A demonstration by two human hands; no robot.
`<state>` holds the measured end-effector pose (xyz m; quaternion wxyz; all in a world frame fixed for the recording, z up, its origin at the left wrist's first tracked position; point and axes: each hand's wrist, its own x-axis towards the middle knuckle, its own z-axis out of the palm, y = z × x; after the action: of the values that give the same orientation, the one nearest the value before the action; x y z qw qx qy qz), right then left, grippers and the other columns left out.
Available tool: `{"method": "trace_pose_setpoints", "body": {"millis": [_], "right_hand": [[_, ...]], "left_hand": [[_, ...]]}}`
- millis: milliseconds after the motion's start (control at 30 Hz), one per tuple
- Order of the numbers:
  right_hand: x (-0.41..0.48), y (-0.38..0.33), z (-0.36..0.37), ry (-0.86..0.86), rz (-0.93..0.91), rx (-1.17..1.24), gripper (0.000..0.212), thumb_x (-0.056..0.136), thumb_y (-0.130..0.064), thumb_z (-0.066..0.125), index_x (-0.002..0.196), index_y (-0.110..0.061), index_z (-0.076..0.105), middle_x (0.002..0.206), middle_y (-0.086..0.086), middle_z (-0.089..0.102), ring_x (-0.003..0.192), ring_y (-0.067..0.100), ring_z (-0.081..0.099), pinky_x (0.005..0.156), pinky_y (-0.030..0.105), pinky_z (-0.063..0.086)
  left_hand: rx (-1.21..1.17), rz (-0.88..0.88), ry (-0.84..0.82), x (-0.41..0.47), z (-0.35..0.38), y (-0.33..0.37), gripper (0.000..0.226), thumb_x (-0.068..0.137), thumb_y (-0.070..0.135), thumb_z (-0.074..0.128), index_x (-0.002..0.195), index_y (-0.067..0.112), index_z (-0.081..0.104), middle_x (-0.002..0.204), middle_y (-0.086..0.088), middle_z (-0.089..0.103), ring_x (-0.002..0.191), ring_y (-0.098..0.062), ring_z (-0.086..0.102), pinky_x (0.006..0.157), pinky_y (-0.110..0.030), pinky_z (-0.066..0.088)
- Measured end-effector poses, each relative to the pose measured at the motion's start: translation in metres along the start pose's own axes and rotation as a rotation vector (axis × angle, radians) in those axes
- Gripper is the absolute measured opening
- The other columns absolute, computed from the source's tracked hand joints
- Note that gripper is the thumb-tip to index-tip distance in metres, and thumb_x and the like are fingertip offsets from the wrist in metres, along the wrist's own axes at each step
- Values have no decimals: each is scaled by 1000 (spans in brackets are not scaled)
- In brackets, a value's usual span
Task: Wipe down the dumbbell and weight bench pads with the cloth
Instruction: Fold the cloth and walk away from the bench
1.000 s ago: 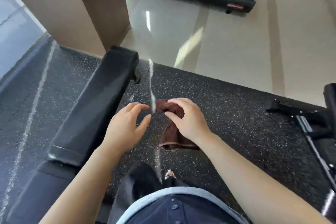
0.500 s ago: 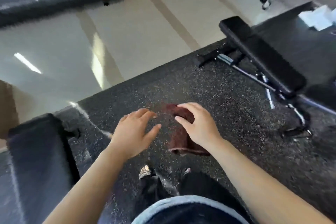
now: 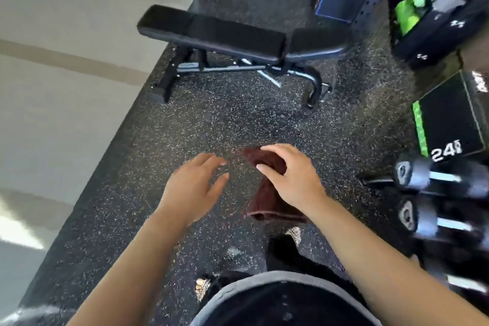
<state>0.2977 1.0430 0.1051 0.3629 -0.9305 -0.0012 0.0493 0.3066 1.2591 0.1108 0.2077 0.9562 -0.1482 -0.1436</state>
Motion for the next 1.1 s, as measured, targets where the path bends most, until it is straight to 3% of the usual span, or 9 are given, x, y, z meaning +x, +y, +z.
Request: {"method": "trace_pose_setpoints", "body": {"millis": [200,300,367,533,633,700,900,1033,1100], "right_hand": [[23,105,-103,120,114,-1,32,84,-33,68,114,-22,62,115,-5,60,106,12,53,94,18,35],[35,154,-151,180,156,-6,32,84,-31,69,114,-19,64,114,-5,61,105,11,54,92,13,31],[44,182,-176,211,186,-3,33,84,-31,68,115,-19,63,116,-4,61,106,12,54,94,15,32],[74,235,-215,264,270,68,33,86,-32,66,116,-20,62,117,-4,60,108,14,54,97,22,36],[105,260,-229,291,302,113,31,86,-30,66,115,-20,63,117,-5,60,107,13,53,94,15,32],[130,278,-241,298,332,138,31,86,-31,66,116,-23,61,117,-6,59,108,13,52,95,20,34],[224,332,-296,342,390,121,35,87,-33,64,119,-21,60,121,-3,58,111,19,52,100,32,39],[277,357,-345,420,444,145,34,86,-32,66,118,-21,61,118,-5,59,109,15,52,97,21,36],[295,375,-369,471,468,157,33,86,-30,66,117,-20,62,118,-3,60,109,16,53,98,24,37]], "left_hand": [[-6,177,-29,126,34,122,38,93,43,42,125,24,52,134,2,48,104,-21,57,92,-40,47],[-33,244,-40,177,51,185,36,94,41,44,125,26,50,134,7,46,78,-15,52,88,-37,47],[-44,286,-54,205,57,218,36,94,40,44,126,25,50,134,8,45,72,-11,48,86,-36,46],[89,379,-130,269,64,272,39,95,42,40,129,26,47,136,9,43,79,-11,51,87,-33,45],[193,426,-150,316,68,288,41,94,43,37,131,27,44,135,8,43,107,-13,52,96,-36,42],[194,445,-157,352,71,297,40,94,43,38,130,27,45,134,9,44,114,-13,49,97,-37,42],[156,509,-167,487,70,344,38,93,41,42,127,25,50,132,6,49,101,-16,56,89,-36,44],[157,641,-180,574,58,392,36,92,38,46,123,20,54,126,2,54,110,-20,54,89,-37,45],[182,689,-198,616,57,421,37,92,36,48,123,19,54,126,1,54,109,-22,55,89,-38,46]]}}
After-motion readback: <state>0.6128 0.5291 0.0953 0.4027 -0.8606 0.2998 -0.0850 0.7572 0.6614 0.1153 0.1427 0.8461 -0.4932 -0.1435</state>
